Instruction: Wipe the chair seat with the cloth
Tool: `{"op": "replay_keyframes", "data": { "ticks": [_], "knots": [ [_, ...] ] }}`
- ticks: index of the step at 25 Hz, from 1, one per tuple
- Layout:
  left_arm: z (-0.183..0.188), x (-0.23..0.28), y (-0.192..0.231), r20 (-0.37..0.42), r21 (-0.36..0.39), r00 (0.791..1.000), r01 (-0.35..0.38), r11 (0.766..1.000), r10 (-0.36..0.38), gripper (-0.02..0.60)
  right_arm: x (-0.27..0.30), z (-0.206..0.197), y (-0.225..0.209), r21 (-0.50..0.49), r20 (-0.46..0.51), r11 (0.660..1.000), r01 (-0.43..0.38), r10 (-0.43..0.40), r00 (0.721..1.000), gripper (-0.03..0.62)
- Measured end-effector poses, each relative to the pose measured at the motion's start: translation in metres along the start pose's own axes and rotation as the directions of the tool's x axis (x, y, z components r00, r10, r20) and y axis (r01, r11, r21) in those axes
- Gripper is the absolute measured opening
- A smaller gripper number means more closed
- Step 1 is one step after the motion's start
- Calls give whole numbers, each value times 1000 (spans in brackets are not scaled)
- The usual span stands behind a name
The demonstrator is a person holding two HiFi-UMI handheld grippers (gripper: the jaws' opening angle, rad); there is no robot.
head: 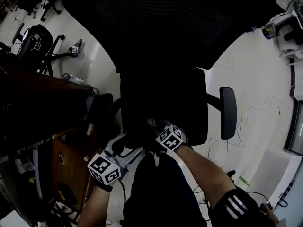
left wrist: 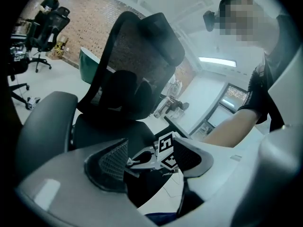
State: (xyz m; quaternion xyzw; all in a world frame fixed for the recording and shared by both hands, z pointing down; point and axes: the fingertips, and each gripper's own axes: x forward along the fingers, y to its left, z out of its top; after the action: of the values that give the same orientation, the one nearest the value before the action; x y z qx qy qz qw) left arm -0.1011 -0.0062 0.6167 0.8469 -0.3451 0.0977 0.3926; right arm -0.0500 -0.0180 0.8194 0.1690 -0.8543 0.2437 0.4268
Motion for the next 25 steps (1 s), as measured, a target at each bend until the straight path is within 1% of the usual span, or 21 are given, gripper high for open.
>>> {"op": "replay_keyframes", "data": {
  "ticks": [3,5,7,9,13,16,21,25],
  "knots": [
    [-4,-21,15,7,-8,999,-52,999,52,322,38,23,55,-76,-17,993,-94,93,996,55],
    [-6,-30,19,6,-16,997,-80,997,80,322,56,25,80,-116,-50,984,-132,127,991,55],
    [-11,-34,18,2,-32,996,-94,995,94,322,68,17,93,-147,-87,978,-150,138,987,55],
    [-17,-32,16,-4,-45,996,-91,995,91,322,72,4,93,-158,-112,975,-153,136,984,55],
    [-30,-23,14,-10,-58,997,-71,996,70,322,60,-27,75,-148,-144,980,-130,109,984,54],
    [-34,-7,6,-31,-52,999,-40,998,38,322,39,-64,52,-119,-171,988,-98,77,982,55],
    [-43,34,-16,-76,-23,996,42,999,-44,322,-11,-122,-1,-25,-177,1000,0,-5,984,54],
    [-47,60,-38,-119,-10,987,103,995,-103,322,-49,-157,-35,41,-195,996,83,-74,978,54]
  ]
}}
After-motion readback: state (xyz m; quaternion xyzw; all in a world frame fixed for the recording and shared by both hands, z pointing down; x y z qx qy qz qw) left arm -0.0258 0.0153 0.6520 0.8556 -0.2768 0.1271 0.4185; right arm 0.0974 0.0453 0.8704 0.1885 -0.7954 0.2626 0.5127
